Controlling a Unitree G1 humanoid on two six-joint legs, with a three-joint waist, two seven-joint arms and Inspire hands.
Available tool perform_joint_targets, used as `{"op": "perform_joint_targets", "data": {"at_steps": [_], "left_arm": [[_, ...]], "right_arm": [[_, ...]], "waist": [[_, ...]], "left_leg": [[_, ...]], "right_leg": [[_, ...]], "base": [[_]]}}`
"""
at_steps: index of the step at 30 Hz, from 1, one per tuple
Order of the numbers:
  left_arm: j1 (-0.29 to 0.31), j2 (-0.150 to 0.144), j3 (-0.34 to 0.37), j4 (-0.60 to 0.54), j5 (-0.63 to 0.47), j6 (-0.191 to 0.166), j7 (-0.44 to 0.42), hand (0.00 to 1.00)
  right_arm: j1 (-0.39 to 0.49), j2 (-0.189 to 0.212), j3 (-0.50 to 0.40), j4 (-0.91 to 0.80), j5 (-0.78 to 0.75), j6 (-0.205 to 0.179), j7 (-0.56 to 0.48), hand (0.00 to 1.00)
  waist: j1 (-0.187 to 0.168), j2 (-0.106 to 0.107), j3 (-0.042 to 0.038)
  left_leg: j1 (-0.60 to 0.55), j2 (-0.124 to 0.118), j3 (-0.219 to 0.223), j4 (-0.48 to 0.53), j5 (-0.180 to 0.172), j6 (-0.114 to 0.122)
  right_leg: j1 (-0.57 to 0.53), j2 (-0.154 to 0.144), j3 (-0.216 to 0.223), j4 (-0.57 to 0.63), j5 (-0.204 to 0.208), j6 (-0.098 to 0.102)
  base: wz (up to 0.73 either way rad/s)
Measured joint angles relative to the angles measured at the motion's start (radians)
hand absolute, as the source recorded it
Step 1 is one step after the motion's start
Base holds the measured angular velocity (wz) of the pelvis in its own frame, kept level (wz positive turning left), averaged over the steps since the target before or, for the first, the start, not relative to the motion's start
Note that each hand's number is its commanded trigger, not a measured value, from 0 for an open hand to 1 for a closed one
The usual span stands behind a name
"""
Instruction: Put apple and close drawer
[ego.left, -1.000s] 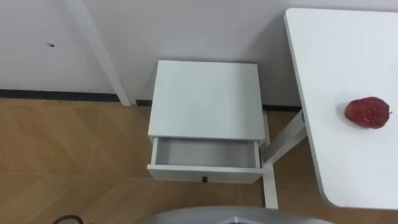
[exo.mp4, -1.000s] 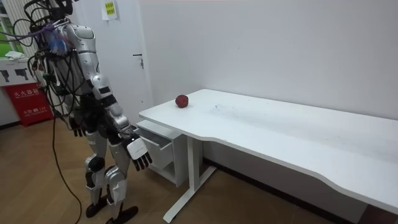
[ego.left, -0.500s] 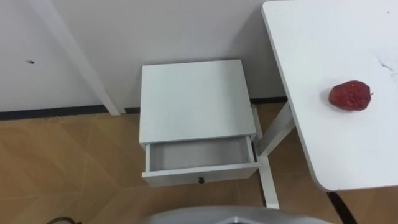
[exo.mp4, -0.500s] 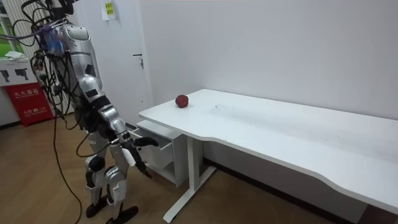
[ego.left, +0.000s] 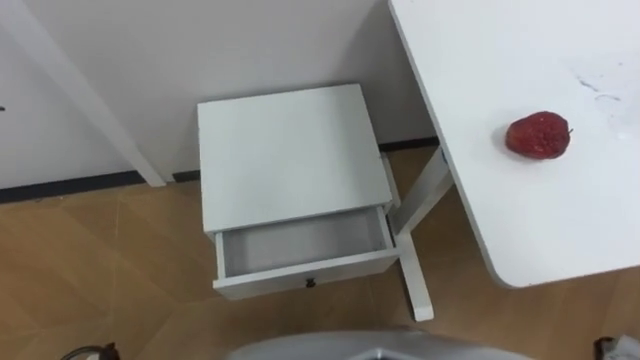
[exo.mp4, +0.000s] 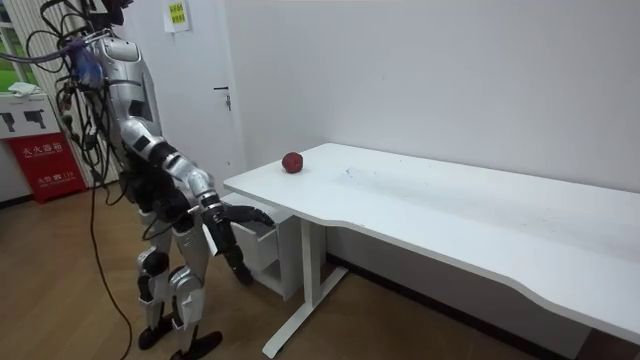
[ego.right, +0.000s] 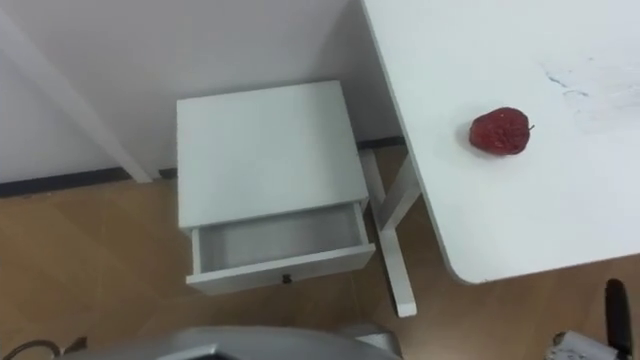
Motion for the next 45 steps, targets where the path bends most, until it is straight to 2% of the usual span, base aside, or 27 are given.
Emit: {"op": "perform_joint_targets", "data": {"at_steps": [4,6,9,13,15,18,22,24,27,29,33,35,42,45], "left_arm": [[0.005,0.000,0.000,-0.002,0.000,0.000,-0.003,0.00],[0.018,-0.002,0.000,-0.012,0.000,0.000,-0.003,0.00],[0.033,-0.004,-0.005,-0.036,0.001,-0.004,-0.003,0.00],[0.033,-0.007,-0.007,-0.034,-0.002,-0.013,-0.003,0.00],[0.031,-0.007,-0.014,-0.034,0.003,-0.014,-0.002,0.00],[0.029,-0.008,-0.035,-0.034,-0.002,-0.018,-0.001,0.00],[0.020,-0.008,-0.069,-0.033,0.009,-0.019,-0.002,0.00],[0.017,-0.008,-0.072,-0.022,0.012,-0.024,-0.002,0.00],[0.015,-0.006,-0.124,0.002,0.011,-0.023,-0.001,0.00],[0.015,-0.006,-0.146,0.013,0.011,-0.023,-0.002,0.00],[0.016,-0.005,-0.144,0.040,0.011,-0.025,-0.009,0.00],[0.021,-0.004,-0.143,0.041,0.011,-0.024,-0.026,0.00],[0.025,-0.004,-0.144,0.038,0.011,-0.022,-0.044,0.00],[0.018,-0.004,-0.144,0.037,0.012,-0.022,-0.054,0.00]], "right_arm": [[-0.003,0.000,0.001,-0.162,-0.047,-0.029,-0.104,0.00],[-0.004,-0.005,0.000,-0.250,-0.110,-0.057,-0.158,0.00],[-0.011,-0.014,-0.001,-0.323,-0.179,-0.071,-0.211,0.00],[-0.011,-0.023,0.013,-0.480,-0.366,-0.074,-0.311,0.00],[-0.014,-0.036,0.025,-0.532,-0.529,-0.082,-0.359,0.00],[-0.004,-0.038,0.063,-0.598,-0.707,-0.086,-0.386,0.00],[-0.004,-0.039,0.139,-0.682,-0.864,-0.085,-0.385,0.00],[-0.002,-0.039,0.187,-0.711,-0.967,-0.084,-0.371,0.00],[0.005,-0.052,0.259,-0.727,-1.089,-0.083,-0.328,0.00],[0.009,-0.058,0.297,-0.727,-1.120,-0.082,-0.287,0.00],[0.030,-0.065,0.338,-0.727,-1.199,-0.077,-0.183,0.00],[0.029,-0.077,0.370,-0.723,-1.230,-0.065,-0.113,0.00],[0.029,-0.085,0.440,-0.624,-1.230,-0.034,0.036,0.00],[0.029,-0.085,0.462,-0.576,-1.231,-0.028,0.113,0.00]], "waist": [[-0.001,0.005,-0.0010],[-0.002,0.005,-0.0006],[-0.004,0.007,-0.0008],[0.005,0.011,-0.0028],[0.018,0.010,-0.0022],[0.027,0.005,0.0001],[0.033,0.001,0.0026],[0.041,0.002,0.0018],[0.059,0.003,0.0034],[0.066,0.006,0.0053],[0.085,0.011,0.0086],[0.086,0.006,0.0117],[0.097,-0.018,0.0073],[0.103,-0.032,0.0084]], "left_leg": [[-0.027,-0.001,-0.001,0.007,0.003,0.005],[-0.028,0.000,-0.004,0.010,0.004,0.006],[-0.034,0.000,-0.004,0.010,0.004,0.006],[-0.041,0.000,-0.001,0.008,0.005,0.007],[-0.042,0.000,-0.001,0.005,0.005,0.007],[-0.041,0.000,-0.001,0.004,0.005,0.007],[-0.041,0.000,-0.001,0.005,0.005,0.007],[-0.041,0.002,0.001,0.007,0.005,0.007],[-0.041,0.003,0.001,0.008,0.005,0.007],[-0.040,0.003,-0.001,0.008,0.005,0.007],[-0.033,0.005,-0.001,0.009,0.005,0.007],[-0.025,0.006,-0.001,0.008,0.005,0.007],[-0.009,0.010,0.001,0.008,0.005,0.007],[-0.010,0.014,0.002,0.008,0.005,0.007]], "right_leg": [[-0.030,0.000,0.001,0.010,0.000,0.000],[-0.031,0.000,-0.004,0.006,0.000,0.000],[-0.031,0.000,-0.010,-0.008,0.000,0.001],[-0.043,0.001,-0.009,-0.003,0.002,0.001],[-0.046,0.001,-0.010,0.009,0.002,0.000],[-0.046,0.001,-0.009,0.009,0.002,0.000],[-0.047,0.001,-0.009,0.008,0.002,0.000],[-0.047,0.002,-0.008,0.009,0.004,-0.002],[-0.045,0.003,-0.008,0.009,0.007,-0.002],[-0.043,0.003,-0.010,0.009,0.009,-0.002],[-0.037,0.001,-0.016,0.007,0.010,-0.003],[-0.028,-0.001,-0.010,-0.012,0.009,-0.003],[-0.008,0.003,-0.012,-0.013,0.011,-0.006],[-0.008,0.003,-0.012,-0.014,0.011,-0.006]], "base": [[0.02],[0.08],[0.08],[0.00],[-0.06],[-0.04],[0.00],[0.00],[0.02],[0.03],[0.01],[0.00],[-0.01],[-0.01]]}}
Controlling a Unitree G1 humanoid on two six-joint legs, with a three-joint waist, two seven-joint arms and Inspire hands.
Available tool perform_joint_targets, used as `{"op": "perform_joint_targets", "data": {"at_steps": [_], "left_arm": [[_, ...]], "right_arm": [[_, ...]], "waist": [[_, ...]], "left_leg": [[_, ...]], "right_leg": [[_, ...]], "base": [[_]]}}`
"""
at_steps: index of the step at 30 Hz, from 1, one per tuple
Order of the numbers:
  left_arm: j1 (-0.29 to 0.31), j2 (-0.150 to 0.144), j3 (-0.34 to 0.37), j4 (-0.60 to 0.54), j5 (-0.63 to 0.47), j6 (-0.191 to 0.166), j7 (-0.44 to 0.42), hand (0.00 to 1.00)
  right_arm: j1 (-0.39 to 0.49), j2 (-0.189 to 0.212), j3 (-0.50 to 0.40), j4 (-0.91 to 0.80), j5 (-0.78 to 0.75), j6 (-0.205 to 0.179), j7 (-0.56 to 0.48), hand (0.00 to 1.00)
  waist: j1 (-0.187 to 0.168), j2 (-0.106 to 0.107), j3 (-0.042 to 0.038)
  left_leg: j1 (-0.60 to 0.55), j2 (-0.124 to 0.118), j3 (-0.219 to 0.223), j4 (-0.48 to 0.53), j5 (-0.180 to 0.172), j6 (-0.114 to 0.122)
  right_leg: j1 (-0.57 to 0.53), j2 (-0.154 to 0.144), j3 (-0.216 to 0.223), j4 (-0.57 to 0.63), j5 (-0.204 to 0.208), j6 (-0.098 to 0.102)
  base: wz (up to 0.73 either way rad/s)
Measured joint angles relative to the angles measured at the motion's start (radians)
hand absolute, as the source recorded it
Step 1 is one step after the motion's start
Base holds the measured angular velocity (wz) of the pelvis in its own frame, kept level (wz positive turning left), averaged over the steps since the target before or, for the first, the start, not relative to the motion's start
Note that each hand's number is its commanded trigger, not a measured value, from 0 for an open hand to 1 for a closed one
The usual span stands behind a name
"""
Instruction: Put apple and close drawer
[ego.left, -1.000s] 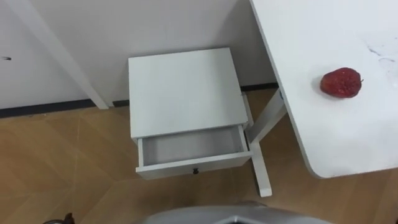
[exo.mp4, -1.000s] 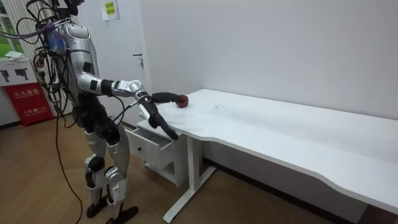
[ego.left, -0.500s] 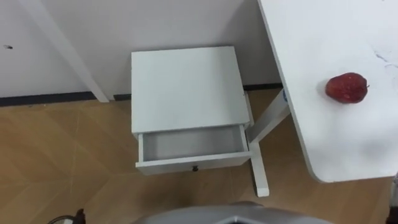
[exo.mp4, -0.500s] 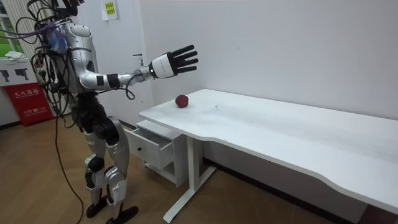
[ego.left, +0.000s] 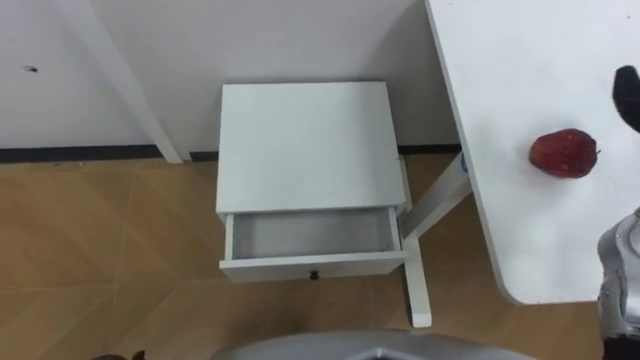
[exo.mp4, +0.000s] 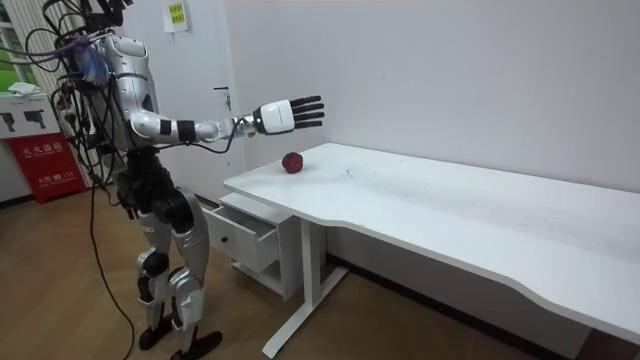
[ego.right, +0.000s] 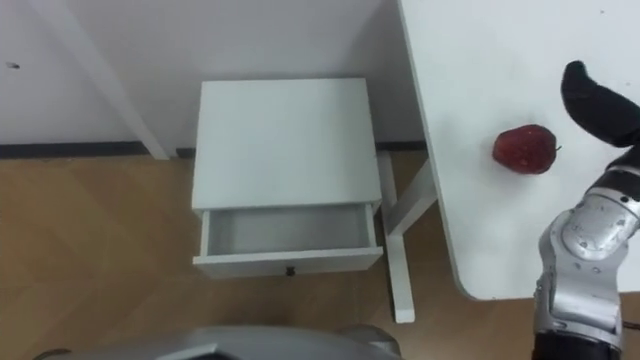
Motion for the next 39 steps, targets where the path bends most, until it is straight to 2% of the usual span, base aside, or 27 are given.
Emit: {"op": "perform_joint_targets", "data": {"at_steps": [3,7,11,13,23,28,33,39], "left_arm": [[0.000,0.000,0.000,0.000,0.000,0.001,-0.010,0.00],[0.003,0.001,0.001,-0.010,0.000,0.003,-0.010,0.00],[0.012,0.001,0.002,-0.026,0.000,0.003,-0.012,0.00],[0.013,0.001,0.002,-0.032,0.000,0.003,-0.012,0.00],[0.011,0.004,0.002,-0.037,0.000,0.003,-0.006,0.00],[0.012,0.004,0.002,-0.036,-0.001,0.002,-0.004,0.00],[0.013,0.005,0.007,-0.037,-0.001,0.003,-0.004,0.00],[0.012,0.007,0.009,-0.037,0.000,0.003,-0.005,0.00]], "right_arm": [[0.000,0.000,0.011,0.028,0.000,0.007,0.047,0.00],[0.000,0.000,0.023,0.059,-0.013,0.015,0.112,0.00],[0.000,0.000,0.023,0.060,-0.040,0.015,0.144,0.00],[0.000,0.000,0.022,0.060,-0.040,0.015,0.147,0.00],[0.000,0.000,0.023,0.108,-0.079,0.016,0.201,0.00],[0.000,0.000,0.025,0.174,-0.081,0.020,0.219,0.00],[0.006,0.001,0.027,0.226,-0.124,0.057,0.257,0.00],[0.023,0.001,0.033,0.226,-0.124,0.057,0.275,0.00]], "waist": [[0.004,-0.001,-0.0007],[0.008,0.007,-0.0011],[0.009,0.021,-0.0081],[0.009,0.022,-0.0081],[0.007,0.011,-0.0044],[0.005,0.007,-0.0058],[0.005,0.007,-0.0065],[0.003,0.001,-0.0070]], "left_leg": [[0.000,0.000,0.000,0.000,0.000,0.000],[-0.001,0.000,0.000,0.000,0.000,0.000],[0.002,0.000,0.000,0.000,0.000,0.000],[0.006,0.000,0.000,0.000,0.000,0.000],[0.008,0.000,0.001,-0.002,0.000,0.000],[0.001,0.001,0.000,-0.002,0.000,0.000],[0.002,0.001,0.000,-0.002,0.000,0.000],[0.003,0.001,0.001,-0.001,0.000,0.000]], "right_leg": [[0.001,-0.002,0.000,0.000,0.000,0.000],[-0.002,-0.002,0.001,0.000,0.000,0.000],[0.008,0.000,0.000,-0.009,0.001,-0.001],[0.013,0.001,-0.002,-0.011,0.001,-0.001],[0.017,0.001,-0.009,-0.014,0.002,-0.002],[0.017,0.000,-0.013,-0.013,0.003,-0.002],[0.019,-0.001,-0.013,-0.012,0.003,-0.002],[0.025,-0.001,-0.013,-0.015,0.003,-0.002]], "base": [[0.00],[0.00],[0.01],[0.02],[0.00],[0.00],[0.00],[0.00]]}}
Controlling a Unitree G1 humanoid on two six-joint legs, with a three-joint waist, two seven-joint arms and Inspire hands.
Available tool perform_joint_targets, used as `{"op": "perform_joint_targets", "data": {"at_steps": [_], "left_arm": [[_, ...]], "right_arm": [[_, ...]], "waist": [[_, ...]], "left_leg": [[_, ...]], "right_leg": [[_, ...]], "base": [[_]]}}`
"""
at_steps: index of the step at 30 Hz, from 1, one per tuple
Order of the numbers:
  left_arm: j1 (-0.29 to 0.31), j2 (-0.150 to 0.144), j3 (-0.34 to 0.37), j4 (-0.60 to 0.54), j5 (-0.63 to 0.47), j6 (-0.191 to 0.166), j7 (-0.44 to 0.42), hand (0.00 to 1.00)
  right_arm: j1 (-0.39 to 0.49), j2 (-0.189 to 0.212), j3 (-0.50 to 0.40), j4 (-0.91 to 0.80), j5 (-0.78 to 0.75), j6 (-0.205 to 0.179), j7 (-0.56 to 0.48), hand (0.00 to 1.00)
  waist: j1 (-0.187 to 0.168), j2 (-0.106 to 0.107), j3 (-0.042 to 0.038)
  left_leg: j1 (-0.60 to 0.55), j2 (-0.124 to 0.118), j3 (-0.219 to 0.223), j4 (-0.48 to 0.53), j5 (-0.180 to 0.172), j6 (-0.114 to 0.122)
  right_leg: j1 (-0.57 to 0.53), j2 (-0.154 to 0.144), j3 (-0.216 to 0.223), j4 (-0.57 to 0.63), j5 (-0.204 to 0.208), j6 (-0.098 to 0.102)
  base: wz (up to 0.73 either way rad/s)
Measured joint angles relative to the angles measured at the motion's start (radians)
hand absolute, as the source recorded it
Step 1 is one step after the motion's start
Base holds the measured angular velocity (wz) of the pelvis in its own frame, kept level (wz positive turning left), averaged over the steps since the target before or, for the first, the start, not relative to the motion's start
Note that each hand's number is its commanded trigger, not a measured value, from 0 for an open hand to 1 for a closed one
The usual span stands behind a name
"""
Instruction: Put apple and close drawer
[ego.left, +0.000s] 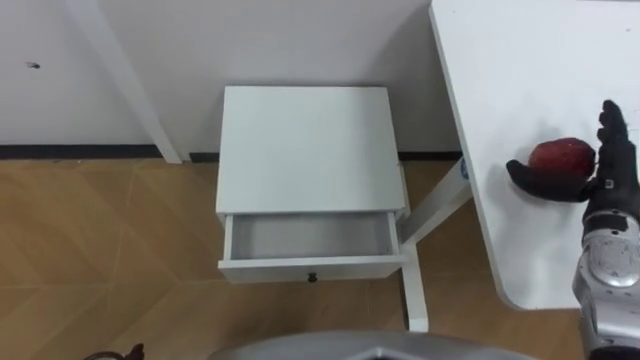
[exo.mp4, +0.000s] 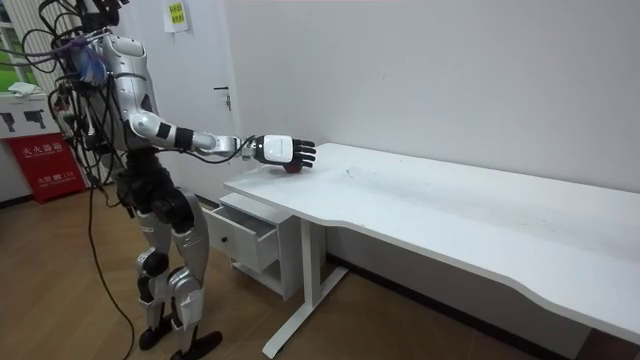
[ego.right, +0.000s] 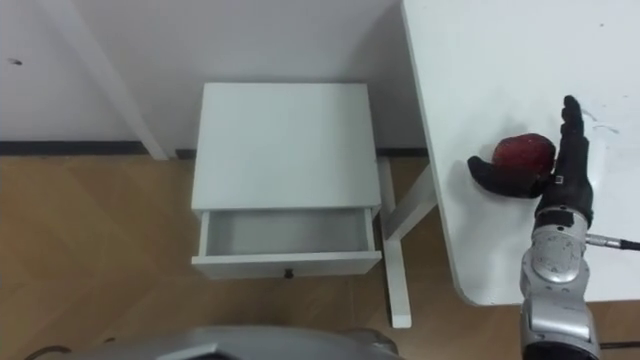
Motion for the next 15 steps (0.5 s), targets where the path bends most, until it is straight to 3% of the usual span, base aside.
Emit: {"op": "perform_joint_targets", "data": {"at_steps": [5,6,7,8,14,15], "left_arm": [[-0.001,0.000,0.000,0.000,0.000,0.000,-0.001,0.00],[-0.001,0.000,0.000,0.000,0.000,0.000,-0.001,0.00],[-0.001,0.000,0.000,0.000,0.001,0.000,-0.001,0.00],[-0.002,0.000,0.000,0.000,0.001,0.000,-0.001,0.00],[-0.003,0.002,0.000,0.000,0.002,-0.001,-0.002,0.00],[-0.002,0.002,0.000,0.000,0.002,-0.001,-0.002,0.00]], "right_arm": [[0.013,0.000,0.000,0.000,-0.023,0.000,0.018,0.00],[0.014,0.000,0.001,0.000,-0.024,0.000,0.020,0.05],[0.016,0.000,0.005,0.000,-0.025,0.000,0.021,0.59],[0.017,0.000,0.010,0.000,-0.025,0.000,0.021,1.00],[0.020,0.000,0.027,0.033,-0.063,-0.023,0.022,1.00],[0.019,0.000,0.024,0.039,-0.077,-0.030,0.014,1.00]], "waist": [[0.001,-0.001,0.0003],[0.002,0.000,0.0005],[0.001,0.000,0.0006],[0.001,0.000,0.0005],[0.001,0.006,0.0028],[0.003,0.007,0.0003]], "left_leg": [[0.000,0.000,0.000,0.001,0.000,0.000],[0.000,0.000,0.000,0.001,0.000,0.000],[0.000,0.000,0.000,0.001,0.000,0.000],[0.001,0.000,0.000,0.001,0.000,0.000],[0.013,0.000,0.000,0.001,0.000,0.000],[0.014,0.000,0.000,0.001,0.000,0.000]], "right_leg": [[0.000,0.000,0.000,0.000,0.000,0.000],[0.000,0.000,0.000,0.000,0.000,0.000],[0.000,0.000,0.000,0.000,0.000,0.000],[0.000,0.000,0.000,0.000,0.000,0.000],[0.003,0.000,0.001,-0.002,0.000,0.000],[0.005,0.000,0.001,-0.004,0.000,0.000]], "base": [[0.00],[0.00],[0.00],[0.00],[0.00],[0.00]]}}
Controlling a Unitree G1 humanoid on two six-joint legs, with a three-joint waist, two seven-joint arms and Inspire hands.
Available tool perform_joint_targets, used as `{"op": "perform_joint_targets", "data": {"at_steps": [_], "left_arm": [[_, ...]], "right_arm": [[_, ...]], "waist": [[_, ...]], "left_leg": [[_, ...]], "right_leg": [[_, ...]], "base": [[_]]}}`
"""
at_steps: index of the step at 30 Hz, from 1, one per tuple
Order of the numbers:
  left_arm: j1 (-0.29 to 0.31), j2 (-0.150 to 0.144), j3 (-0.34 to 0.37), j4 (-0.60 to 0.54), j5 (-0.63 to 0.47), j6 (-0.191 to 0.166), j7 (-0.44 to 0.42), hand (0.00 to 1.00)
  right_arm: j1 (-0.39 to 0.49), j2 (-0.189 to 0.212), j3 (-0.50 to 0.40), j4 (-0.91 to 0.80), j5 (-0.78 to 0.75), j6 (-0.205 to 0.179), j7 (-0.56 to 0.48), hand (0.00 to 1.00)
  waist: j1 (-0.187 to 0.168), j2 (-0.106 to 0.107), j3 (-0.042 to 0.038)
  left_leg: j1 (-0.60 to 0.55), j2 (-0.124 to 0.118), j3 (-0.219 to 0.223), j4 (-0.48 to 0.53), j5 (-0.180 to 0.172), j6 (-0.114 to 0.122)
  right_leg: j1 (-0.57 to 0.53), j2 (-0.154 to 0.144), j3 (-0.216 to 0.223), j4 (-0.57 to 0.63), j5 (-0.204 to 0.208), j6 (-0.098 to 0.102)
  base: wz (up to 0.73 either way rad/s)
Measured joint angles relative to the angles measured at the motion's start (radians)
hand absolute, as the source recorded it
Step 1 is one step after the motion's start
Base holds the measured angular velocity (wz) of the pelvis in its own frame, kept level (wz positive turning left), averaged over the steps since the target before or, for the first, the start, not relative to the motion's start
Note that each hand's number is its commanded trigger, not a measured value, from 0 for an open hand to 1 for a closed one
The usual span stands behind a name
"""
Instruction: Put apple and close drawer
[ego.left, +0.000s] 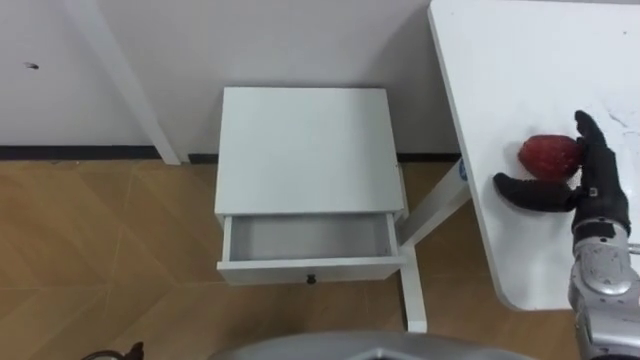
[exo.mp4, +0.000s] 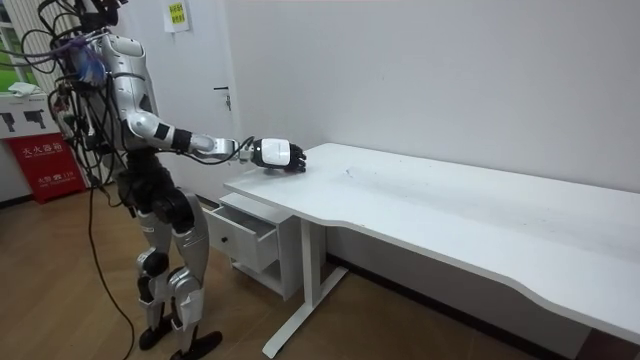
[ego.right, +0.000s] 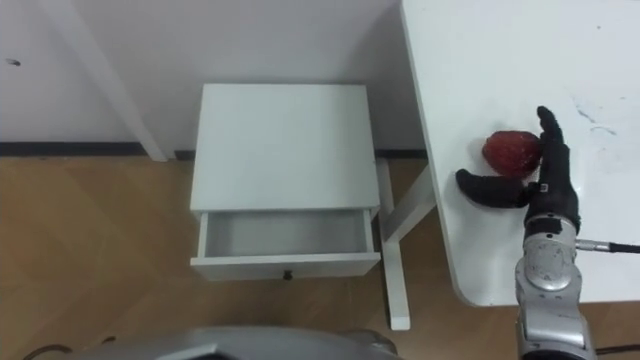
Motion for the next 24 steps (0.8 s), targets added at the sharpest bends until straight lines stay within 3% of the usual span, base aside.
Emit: {"op": "perform_joint_targets", "data": {"at_steps": [11,17,24], "left_arm": [[0.002,0.007,0.000,0.000,0.014,0.001,0.001,0.00],[0.002,0.013,-0.004,0.005,0.014,0.001,0.002,0.00],[-0.017,0.015,-0.030,0.039,0.013,0.001,-0.003,0.00]], "right_arm": [[-0.002,0.000,-0.024,0.015,-0.039,-0.012,-0.015,1.00],[-0.004,0.000,0.029,0.008,-0.036,-0.013,-0.011,1.00],[-0.005,0.000,0.100,-0.087,-0.120,0.012,0.055,1.00]], "waist": [[0.003,0.003,-0.0068],[0.005,-0.008,-0.0047],[0.028,0.005,-0.0003]], "left_leg": [[0.003,0.001,-0.003,0.000,0.000,0.000],[0.001,0.003,-0.003,0.000,-0.002,-0.003],[-0.007,0.006,0.000,0.006,-0.014,0.002]], "right_leg": [[0.012,0.005,-0.004,-0.007,0.002,-0.003],[0.015,0.004,-0.013,-0.004,0.003,-0.003],[0.006,0.003,0.000,0.005,0.006,0.001]], "base": [[0.00],[0.00],[-0.01]]}}
